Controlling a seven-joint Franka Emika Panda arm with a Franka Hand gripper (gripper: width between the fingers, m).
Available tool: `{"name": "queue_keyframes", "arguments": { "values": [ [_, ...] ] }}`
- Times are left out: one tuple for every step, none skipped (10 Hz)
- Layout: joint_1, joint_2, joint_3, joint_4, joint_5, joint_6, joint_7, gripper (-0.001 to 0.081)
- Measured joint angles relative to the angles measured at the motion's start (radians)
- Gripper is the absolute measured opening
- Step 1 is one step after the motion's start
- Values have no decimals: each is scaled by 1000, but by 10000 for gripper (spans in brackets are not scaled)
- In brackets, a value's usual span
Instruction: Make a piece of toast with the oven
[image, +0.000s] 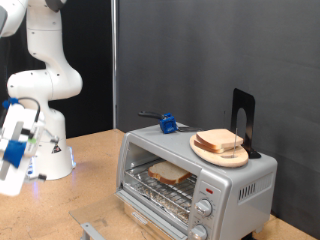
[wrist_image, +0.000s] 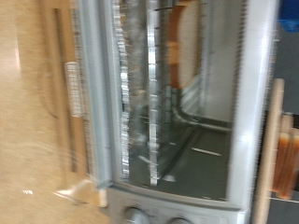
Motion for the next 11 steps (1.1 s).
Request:
{"name": "queue_keyframes", "arguments": {
  "values": [
    [-5, 65, 8, 24, 8, -6, -17, 809],
    [-7, 124, 20, 43, 18, -5, -43, 809],
    [-9, 180, 38, 60, 36, -3, -69, 809],
    [-11, 232, 58, 76, 61, -2, -92, 809],
    [-13, 279, 81, 91, 85, -2, -112, 809],
    [-13, 317, 105, 103, 104, -2, -127, 809],
    [-13, 341, 125, 110, 112, -2, -137, 809],
    [-12, 355, 144, 111, 117, -2, -145, 809],
    [-11, 361, 161, 109, 121, -2, -149, 809],
    [-9, 362, 176, 107, 124, -2, -149, 809],
    [-8, 361, 188, 104, 127, -3, -149, 809]
  ]
}}
